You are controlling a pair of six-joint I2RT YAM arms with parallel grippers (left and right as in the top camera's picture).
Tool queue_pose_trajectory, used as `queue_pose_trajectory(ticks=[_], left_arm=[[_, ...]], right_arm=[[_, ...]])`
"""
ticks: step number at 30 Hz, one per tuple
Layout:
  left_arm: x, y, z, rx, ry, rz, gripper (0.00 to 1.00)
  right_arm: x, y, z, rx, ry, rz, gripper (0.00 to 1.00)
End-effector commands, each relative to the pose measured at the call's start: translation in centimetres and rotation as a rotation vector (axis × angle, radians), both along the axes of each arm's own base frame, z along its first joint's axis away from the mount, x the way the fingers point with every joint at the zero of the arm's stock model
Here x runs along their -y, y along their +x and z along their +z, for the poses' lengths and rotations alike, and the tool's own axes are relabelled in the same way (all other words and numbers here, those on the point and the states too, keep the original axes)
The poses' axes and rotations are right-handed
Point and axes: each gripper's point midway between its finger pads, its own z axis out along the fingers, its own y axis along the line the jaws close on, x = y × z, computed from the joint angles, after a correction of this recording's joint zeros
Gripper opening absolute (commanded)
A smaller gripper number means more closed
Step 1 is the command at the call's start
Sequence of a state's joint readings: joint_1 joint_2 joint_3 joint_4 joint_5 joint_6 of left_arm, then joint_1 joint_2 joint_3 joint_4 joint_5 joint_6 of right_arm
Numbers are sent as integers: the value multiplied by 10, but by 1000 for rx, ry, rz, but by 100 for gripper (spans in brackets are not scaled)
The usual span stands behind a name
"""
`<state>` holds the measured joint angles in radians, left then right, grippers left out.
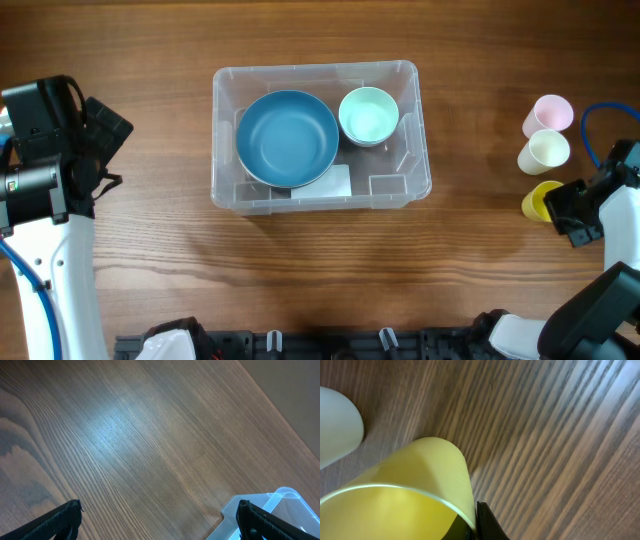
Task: Pack container
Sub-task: 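Grasp the yellow cup and carry it toward the container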
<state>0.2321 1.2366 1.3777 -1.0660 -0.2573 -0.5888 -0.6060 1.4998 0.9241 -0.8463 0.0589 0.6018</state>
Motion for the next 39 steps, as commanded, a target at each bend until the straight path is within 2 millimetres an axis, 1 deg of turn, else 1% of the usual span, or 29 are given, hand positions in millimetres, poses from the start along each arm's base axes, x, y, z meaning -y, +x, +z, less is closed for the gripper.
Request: queue_pose_trajectory(ticks=[1, 5, 6, 10, 13, 15, 18, 19, 20, 23, 24, 25, 29, 32, 35, 37, 39], left_arm=[[-2, 0, 8, 22, 5, 9, 100], [-2, 0, 8, 22, 5, 9, 100], [-2, 0, 8, 22, 5, 9, 100], [-2, 0, 8, 22, 5, 9, 100], [-2, 0, 8, 22, 5, 9, 100], [-2, 0, 8, 22, 5, 9, 100], [-2, 0, 8, 22, 5, 9, 100], [-2, 0, 8, 22, 5, 9, 100], [-2, 0, 8, 22, 5, 9, 100], [-2, 0, 8, 22, 5, 9, 100], [-2, 0, 8, 22, 5, 9, 100], [-2, 0, 8, 22, 5, 9, 100], [-2, 0, 8, 22, 5, 9, 100], [-2, 0, 8, 22, 5, 9, 100], [-2, 0, 8, 22, 5, 9, 100], [-2, 0, 8, 22, 5, 9, 100], [-2, 0, 8, 22, 5, 9, 100]], right_arm=[[-4, -5, 4, -2, 9, 0, 4], [-4, -1, 23, 52, -27, 55, 4], [-7, 2, 30, 83, -31, 74, 4], [-25, 25, 68, 256, -57, 262, 4], [-49, 42, 104, 410, -85, 430, 4], [-64, 50, 129, 492, -120, 527, 4], [-92, 58, 162, 592, -181, 721, 4], [-98, 60, 169, 608, -196, 754, 4], [-109, 62, 179, 633, -219, 816, 4], [-134, 66, 201, 689, -245, 922, 4], [-147, 69, 210, 715, -246, 965, 4], [-155, 71, 216, 732, -246, 992, 4], [-186, 81, 232, 768, -233, 1095, 4], [-204, 89, 232, 752, -222, 1157, 4], [-226, 97, 221, 708, -204, 1224, 4], [-242, 103, 201, 637, -197, 1278, 4], [-254, 107, 184, 578, -192, 1317, 4]])
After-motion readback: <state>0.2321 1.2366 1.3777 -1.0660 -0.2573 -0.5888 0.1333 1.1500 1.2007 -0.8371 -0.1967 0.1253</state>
